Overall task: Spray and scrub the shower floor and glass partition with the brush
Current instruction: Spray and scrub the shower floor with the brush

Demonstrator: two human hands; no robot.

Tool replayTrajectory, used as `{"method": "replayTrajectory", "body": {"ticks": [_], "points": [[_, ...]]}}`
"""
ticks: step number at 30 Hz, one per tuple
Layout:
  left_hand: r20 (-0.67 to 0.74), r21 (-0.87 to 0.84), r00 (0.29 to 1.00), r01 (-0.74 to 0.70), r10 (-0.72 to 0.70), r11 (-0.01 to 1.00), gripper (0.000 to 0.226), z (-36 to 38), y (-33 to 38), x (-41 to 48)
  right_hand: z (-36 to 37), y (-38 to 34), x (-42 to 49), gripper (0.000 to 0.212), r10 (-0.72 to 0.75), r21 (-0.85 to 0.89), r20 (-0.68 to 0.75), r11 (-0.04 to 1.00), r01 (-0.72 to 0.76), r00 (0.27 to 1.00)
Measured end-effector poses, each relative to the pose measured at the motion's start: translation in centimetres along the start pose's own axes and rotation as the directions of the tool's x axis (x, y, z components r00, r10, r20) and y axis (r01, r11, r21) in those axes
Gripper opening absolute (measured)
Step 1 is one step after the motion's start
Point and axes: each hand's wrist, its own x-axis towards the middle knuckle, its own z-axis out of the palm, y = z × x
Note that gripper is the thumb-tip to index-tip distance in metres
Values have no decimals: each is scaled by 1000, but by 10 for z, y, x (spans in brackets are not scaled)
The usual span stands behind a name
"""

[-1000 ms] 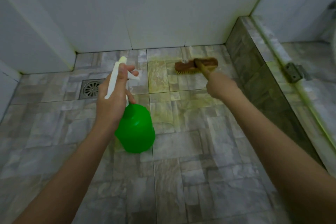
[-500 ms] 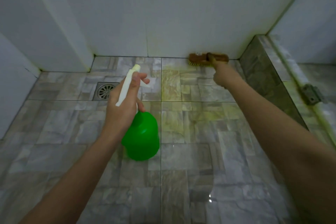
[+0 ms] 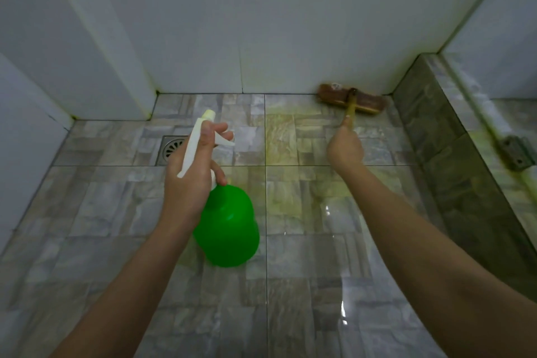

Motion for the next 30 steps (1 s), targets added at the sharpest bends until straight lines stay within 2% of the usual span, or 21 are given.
{"method": "replayTrajectory", "body": {"ticks": [2,4,5,7,9,11,12,14,16,18,21,23,27,30], "points": [[5,-8,1000,19,-19,1000,33,3,0,-1,10,-17,-5,56,-132,15,77,991,131,988],[24,-7,999,28,-28,1000,31,6,1,-1,16,-20,-7,62,-306,-78,148,944,319,940],[31,-10,999,34,-33,999,32,8,0,-1,14,-14,-6,64,-344,-134,176,920,368,923],[29,-33,998,48,-47,998,38,8,2,-1,4,7,0,63,-303,-187,164,925,331,939],[15,-52,999,48,-47,997,41,8,5,-1,-7,23,9,63,-128,-133,69,982,137,989],[8,-51,999,38,-38,998,35,9,8,-2,-14,18,10,64,-5,-60,34,998,7,999],[6,-54,999,34,-34,998,32,10,9,-2,-13,10,8,63,-16,-45,42,999,18,999],[13,-48,1000,21,-21,999,34,13,9,-2,-8,-12,2,63,-130,-60,110,989,137,985],[25,-28,1000,7,-6,1000,37,14,7,-1,-3,-32,0,69,-245,-96,163,960,262,956],[25,-25,1000,3,-3,1000,32,13,4,-1,-14,-42,-1,77,-301,-122,208,936,330,931],[20,-37,1000,17,-17,999,43,8,5,0,-48,-31,-20,88,-288,-148,301,928,343,909],[18,-35,1000,20,-19,999,42,5,5,1,-55,-27,-42,89,-284,-164,353,920,357,892],[-27,-54,1000,8,-9,998,32,1,7,1,-45,-46,-20,91,-360,-133,278,904,407,890],[-26,-58,1000,-2,1,998,32,-4,9,-1,-61,-54,-19,88,-334,-151,353,902,405,874]]}}
